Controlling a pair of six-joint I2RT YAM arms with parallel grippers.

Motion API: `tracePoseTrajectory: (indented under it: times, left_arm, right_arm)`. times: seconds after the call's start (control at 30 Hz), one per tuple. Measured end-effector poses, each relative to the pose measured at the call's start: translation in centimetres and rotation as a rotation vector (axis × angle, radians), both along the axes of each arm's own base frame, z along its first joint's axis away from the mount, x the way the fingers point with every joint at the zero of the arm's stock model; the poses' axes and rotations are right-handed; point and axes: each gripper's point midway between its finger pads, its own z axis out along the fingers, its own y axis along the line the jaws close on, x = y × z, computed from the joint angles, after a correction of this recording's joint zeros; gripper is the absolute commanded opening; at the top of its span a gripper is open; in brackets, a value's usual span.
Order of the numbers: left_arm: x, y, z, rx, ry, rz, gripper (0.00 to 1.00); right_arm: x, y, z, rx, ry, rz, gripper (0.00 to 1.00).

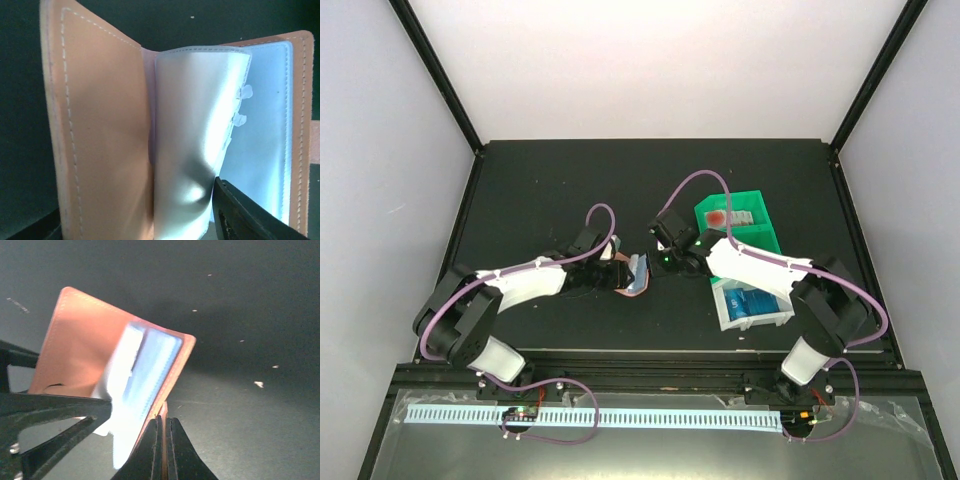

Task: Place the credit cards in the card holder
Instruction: Open the card holder at the center of the board.

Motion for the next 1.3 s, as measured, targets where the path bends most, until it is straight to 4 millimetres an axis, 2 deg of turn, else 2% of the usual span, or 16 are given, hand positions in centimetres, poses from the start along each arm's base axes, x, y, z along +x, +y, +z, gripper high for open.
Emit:
tracePoseTrajectory:
  times: [0.23, 0.37, 0.47, 0.57, 0.6, 0.73, 0.77, 0.8, 0.93, 1.1, 1.17, 1.3]
  left_arm:
    - [0.2, 0.5, -0.4, 0.032, -0.009, 0.012, 0.34]
    - [0.2, 0.6, -0.4, 0.037, -0.010, 0.008, 0.27]
    - [0.2, 0.5, -0.4, 0.037, -0.010, 0.007, 0.26]
    - [0.2, 0.5, -0.4, 0.036, -0.010, 0.007, 0.26]
    - [0.2, 0.5, -0.4, 0.036, -0.010, 0.007, 0.26]
    - [0.2, 0.5, -0.4, 0.031, -0.003, 0.018, 0.29]
    - [0.1, 0.5, -0.4, 0.022, 0.009, 0.034, 0.32]
    - [0.1, 0.5, -0.4, 0.022, 0.009, 0.034, 0.34]
    - [-0.2, 0.8, -0.3, 0.009, 0.018, 0.066, 0.43]
    - [-0.4, 1.6, 0.6, 0.008, 0.001, 0.108, 0.49]
    - [-0.4, 2.1, 1.0, 0.017, -0.016, 0.129, 0.50]
    - [-0.3, 3.1, 1.8, 0.042, -0.044, 0.169, 0.52]
  right_arm:
    - [1.1, -2.0, -1.1, -0.108, -0.043, -0.063, 0.37]
    - [1.4, -2.9, -1.2, -0.151, -0.063, -0.087, 0.43]
    - [1.6, -3.5, -0.6, -0.171, -0.086, -0.108, 0.43]
    - [1.9, -3.6, 0.8, -0.161, -0.119, -0.120, 0.42]
    - [2.0, -3.3, 1.6, -0.144, -0.134, -0.118, 0.41]
    - [1.8, -1.8, 2.0, -0.086, -0.125, -0.084, 0.36]
    - [1.3, -0.2, 1.1, -0.042, -0.082, -0.042, 0.30]
    - [1.3, -0.2, 1.1, -0.042, -0.082, -0.042, 0.28]
    - [0.8, 1.9, -0.5, 0.020, -0.020, 0.005, 0.26]
    - [0.3, 3.4, -2.9, 0.049, 0.056, 0.043, 0.22]
    - [0.1, 3.8, -3.6, 0.056, 0.079, 0.049, 0.19]
    - [0.0, 4.7, -4.4, 0.078, 0.110, 0.061, 0.18]
